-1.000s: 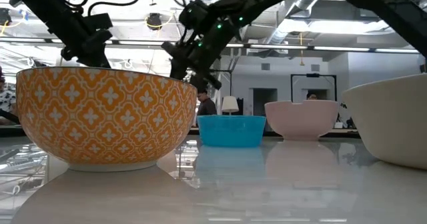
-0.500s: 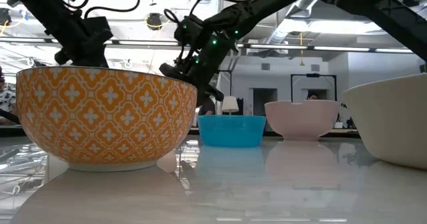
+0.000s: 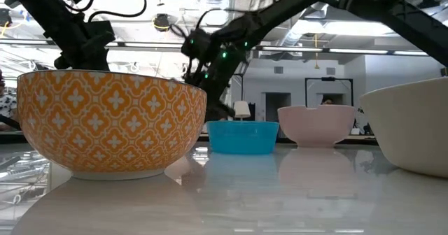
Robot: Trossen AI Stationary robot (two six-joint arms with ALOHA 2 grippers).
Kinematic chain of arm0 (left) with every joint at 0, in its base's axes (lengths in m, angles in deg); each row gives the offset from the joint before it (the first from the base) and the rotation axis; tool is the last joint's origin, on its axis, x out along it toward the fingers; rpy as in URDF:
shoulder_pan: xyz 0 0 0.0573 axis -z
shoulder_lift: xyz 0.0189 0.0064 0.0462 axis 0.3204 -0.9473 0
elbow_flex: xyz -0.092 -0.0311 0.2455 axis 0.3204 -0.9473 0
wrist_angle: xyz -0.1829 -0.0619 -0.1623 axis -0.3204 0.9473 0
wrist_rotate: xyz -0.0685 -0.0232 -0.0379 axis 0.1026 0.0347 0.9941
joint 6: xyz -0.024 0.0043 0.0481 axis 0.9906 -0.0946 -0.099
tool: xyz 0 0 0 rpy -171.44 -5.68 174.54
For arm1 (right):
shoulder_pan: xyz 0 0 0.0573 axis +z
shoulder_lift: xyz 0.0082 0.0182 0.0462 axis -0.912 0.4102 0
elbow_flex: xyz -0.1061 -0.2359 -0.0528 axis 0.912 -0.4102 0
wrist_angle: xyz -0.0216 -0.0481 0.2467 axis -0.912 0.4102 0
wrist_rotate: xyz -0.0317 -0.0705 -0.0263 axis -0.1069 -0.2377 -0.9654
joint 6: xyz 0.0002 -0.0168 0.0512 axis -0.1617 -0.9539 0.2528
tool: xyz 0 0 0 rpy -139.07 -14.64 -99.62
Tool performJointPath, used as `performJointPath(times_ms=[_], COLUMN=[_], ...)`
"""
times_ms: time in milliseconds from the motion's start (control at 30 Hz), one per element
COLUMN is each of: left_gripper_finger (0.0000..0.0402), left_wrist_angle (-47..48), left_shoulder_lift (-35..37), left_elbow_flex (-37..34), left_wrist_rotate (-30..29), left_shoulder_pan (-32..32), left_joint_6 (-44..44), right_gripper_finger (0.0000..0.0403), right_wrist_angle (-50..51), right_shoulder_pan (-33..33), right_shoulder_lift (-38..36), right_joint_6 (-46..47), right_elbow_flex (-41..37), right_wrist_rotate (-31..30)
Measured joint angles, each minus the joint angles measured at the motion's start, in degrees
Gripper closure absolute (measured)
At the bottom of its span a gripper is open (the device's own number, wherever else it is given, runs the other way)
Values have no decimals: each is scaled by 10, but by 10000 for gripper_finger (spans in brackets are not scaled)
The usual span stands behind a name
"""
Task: Nest bowls inside each other
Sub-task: Stack the pink bowl on top of the white bowl
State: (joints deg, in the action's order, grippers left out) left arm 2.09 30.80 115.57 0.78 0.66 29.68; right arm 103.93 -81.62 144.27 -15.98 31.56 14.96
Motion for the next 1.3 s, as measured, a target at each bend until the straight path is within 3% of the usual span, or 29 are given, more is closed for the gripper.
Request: performJointPath(times_ms=[200,333,500,767,900,1100,1300], left_gripper_finger=[296,296,296,296,296,296,296], left_wrist_angle=[11,11,10,0,-20,-40,-44], left_shoulder_lift=[1,1,1,1,1,1,1], left_elbow_flex=[0,0,0,0,0,0,0], left_wrist_rotate=[1,1,0,-14,-16,-26,-38], left_shoulder_pan=[0,0,0,0,0,0,0], left_joint_6=[7,8,29,55,61,74,75], right_gripper_finger=[374,374,374,374,374,374,374], right_wrist_angle=[11,57,179,354,374,334,267], right_shoulder_pan=[0,-13,-51,-158,-223,-316,-354], right_shoulder_lift=[-21,-65,-173,-320,-393,-504,-559], right_joint_6=[-21,-50,-110,-173,-187,-168,-135], right_elbow_flex=[1,-2,1,-6,-75,-247,-384], right_wrist_rotate=[6,5,-2,-8,8,25,57])
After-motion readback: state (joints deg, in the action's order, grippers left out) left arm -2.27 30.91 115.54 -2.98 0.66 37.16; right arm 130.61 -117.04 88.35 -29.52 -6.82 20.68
